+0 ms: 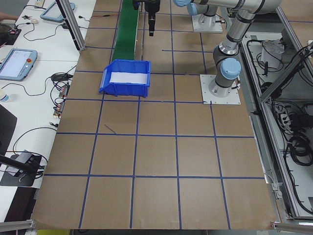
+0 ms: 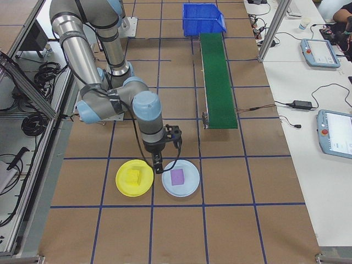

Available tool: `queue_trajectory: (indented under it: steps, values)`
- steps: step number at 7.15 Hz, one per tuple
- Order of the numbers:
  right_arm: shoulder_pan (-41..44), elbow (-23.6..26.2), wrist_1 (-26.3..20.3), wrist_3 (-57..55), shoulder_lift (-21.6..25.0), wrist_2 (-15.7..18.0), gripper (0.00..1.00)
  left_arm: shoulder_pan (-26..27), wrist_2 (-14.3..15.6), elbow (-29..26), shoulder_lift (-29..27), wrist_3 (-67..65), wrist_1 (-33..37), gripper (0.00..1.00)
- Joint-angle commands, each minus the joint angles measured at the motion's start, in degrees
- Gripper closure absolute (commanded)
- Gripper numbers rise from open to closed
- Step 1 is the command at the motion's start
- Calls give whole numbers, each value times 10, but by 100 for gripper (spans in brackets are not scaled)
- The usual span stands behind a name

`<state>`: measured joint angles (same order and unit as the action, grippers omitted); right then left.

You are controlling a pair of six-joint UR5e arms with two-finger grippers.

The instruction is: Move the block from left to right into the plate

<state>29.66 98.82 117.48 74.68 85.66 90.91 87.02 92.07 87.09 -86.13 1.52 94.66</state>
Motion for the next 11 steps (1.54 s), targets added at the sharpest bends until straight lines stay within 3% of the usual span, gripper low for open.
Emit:
queue_trajectory:
  steps: [1,4,7,8,9,11]
  values:
    - [97,-1,-9,-24,35,-46,0,2,-1,0,0,-2,0,0]
    - [247,-20,-59,-161,84,-51,0,1,-1,0,0,-31,3,0]
    - [412,-58,-156,-367,93,-43,0,2,-1,-2,0,-30,4,0]
    - [454,-59,-176,-420,92,-23,0,2,-2,-2,0,-29,4,0]
    - [504,-64,-201,-492,92,20,0,2,-1,0,0,-29,4,0]
    - [600,-101,-294,-751,82,29,0,2,-1,1,0,-28,4,0]
